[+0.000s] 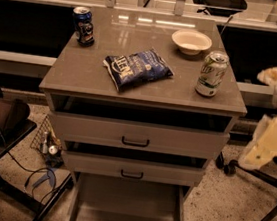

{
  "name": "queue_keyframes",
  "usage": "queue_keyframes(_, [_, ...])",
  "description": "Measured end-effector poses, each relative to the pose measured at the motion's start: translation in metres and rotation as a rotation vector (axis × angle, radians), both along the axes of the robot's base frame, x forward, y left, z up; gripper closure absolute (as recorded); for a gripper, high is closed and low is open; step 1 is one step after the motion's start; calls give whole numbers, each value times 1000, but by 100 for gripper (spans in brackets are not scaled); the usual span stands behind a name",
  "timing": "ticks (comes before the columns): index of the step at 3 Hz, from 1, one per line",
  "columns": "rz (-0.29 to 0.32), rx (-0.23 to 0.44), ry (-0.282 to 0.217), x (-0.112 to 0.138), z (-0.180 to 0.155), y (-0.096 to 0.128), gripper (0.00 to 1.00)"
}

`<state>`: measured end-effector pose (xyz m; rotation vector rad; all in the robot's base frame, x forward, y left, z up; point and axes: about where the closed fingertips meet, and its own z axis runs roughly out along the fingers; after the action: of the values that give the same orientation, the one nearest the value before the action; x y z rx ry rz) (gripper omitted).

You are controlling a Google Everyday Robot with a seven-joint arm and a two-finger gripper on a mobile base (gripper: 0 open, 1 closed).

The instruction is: Close bottom drawer

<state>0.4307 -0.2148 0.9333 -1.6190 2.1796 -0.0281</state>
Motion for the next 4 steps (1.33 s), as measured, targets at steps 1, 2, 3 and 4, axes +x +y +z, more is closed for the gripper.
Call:
queue_keyframes(1, [-16,112,-18,-18,-50,2,0])
queue_keyframes(2, [-35,260,13,-46,-168,6,0])
queue_keyframes(3, [-61,351,64,-61,-279,18,0])
queue_keyframes(4, [-50,387,100,-66,-333,31,0])
